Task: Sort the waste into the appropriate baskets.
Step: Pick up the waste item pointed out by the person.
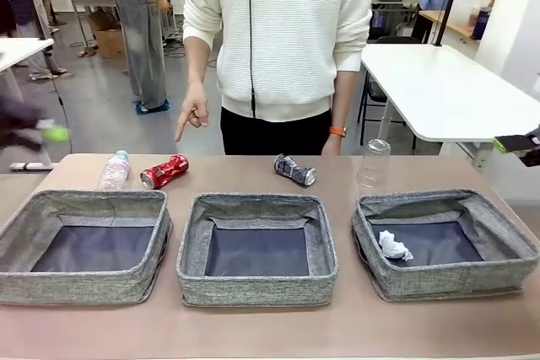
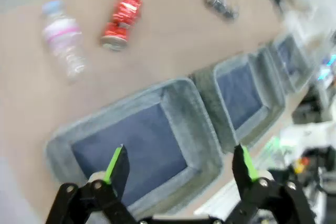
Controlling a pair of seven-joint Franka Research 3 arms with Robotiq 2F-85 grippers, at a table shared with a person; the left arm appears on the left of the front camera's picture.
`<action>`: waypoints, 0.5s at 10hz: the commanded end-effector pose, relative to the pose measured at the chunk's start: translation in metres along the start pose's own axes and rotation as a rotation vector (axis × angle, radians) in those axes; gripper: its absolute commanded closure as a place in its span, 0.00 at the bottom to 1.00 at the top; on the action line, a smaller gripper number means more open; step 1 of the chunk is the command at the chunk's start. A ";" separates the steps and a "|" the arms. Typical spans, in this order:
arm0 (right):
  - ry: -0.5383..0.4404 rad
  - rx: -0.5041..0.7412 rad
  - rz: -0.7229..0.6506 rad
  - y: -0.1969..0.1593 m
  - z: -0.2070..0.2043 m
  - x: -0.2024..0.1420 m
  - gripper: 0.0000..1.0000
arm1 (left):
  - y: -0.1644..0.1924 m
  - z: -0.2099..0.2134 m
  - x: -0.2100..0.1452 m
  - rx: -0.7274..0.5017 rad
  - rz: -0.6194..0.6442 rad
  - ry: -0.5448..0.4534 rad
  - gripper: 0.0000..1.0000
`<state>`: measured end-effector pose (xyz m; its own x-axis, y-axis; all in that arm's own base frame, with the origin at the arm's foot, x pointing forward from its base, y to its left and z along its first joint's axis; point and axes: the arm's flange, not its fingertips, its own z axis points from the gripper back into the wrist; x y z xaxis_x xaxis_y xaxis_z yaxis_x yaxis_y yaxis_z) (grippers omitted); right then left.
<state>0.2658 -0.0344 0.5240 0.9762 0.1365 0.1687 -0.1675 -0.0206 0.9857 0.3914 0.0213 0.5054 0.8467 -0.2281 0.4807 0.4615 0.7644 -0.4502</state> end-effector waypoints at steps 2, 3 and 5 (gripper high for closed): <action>-0.005 0.020 -0.011 0.007 -0.001 0.003 0.00 | -0.039 -0.083 0.089 0.311 -0.420 0.284 0.00; -0.005 0.020 -0.011 0.007 -0.001 0.003 0.00 | -0.058 -0.111 0.094 0.355 -0.481 0.300 0.00; -0.005 0.020 -0.011 0.007 -0.001 0.003 0.00 | -0.080 -0.113 0.092 0.212 -0.386 0.277 0.00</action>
<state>0.2659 -0.0343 0.5240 0.9762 0.1368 0.1681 -0.1669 -0.0199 0.9858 0.4761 -0.1364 0.4898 0.6878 -0.6571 0.3085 0.6796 0.7322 0.0445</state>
